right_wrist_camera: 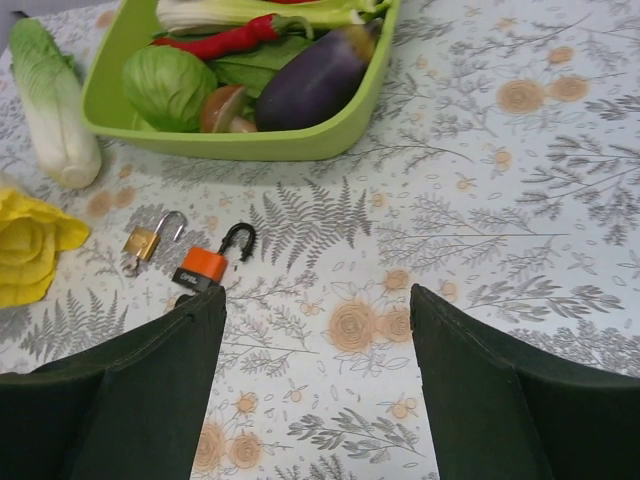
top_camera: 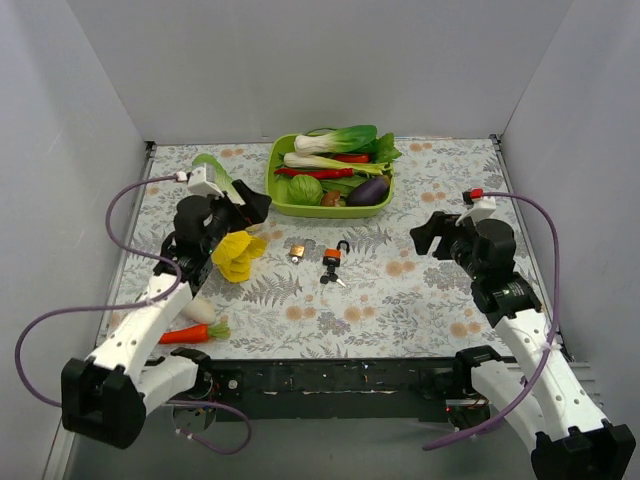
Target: Unlock with the key
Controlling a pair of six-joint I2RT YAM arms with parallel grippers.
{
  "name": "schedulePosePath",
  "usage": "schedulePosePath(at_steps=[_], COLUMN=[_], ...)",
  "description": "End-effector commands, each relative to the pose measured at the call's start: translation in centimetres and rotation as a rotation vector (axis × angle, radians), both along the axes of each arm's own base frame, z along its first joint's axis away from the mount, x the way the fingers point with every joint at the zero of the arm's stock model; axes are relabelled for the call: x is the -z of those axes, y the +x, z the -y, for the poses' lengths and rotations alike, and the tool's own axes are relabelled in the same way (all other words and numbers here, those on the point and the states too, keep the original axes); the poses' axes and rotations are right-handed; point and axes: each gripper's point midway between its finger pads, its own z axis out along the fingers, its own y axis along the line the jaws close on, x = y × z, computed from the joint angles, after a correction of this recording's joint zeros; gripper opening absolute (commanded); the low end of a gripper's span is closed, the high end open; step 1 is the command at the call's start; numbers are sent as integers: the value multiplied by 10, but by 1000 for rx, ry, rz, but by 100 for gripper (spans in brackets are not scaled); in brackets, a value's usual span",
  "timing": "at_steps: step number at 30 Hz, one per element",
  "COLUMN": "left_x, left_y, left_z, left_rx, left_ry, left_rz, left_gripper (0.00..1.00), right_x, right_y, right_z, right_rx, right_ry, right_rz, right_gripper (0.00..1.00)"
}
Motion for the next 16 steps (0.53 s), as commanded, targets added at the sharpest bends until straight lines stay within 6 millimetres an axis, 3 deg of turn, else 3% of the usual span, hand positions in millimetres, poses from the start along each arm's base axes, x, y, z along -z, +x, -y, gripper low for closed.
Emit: schedulePosePath(at_steps=[1,2,5,9,16], left_x=[-54,-71,-91,-99,-98], left_y=[-25,-31,-43,-46,-43], left_z=[-22,-32,-49,-54,-54], left_rx=[-39,-86,-148,-171,-178], left_ry=[16,15,29,33,28], left_rz=[168,219,269,272,258], left_gripper=[98,98,98,98,98], right_x=[-15,-19,-30,-40,-37], right_y=[3,4,3,1,2], right_z=[23,28,44,48,45], right_rx=[55,78,148,164,154], right_ry=[-45,-67,-97,-112,-96], right_rz=[66,83,129,164,159], right_gripper=[81,81,81,81,81])
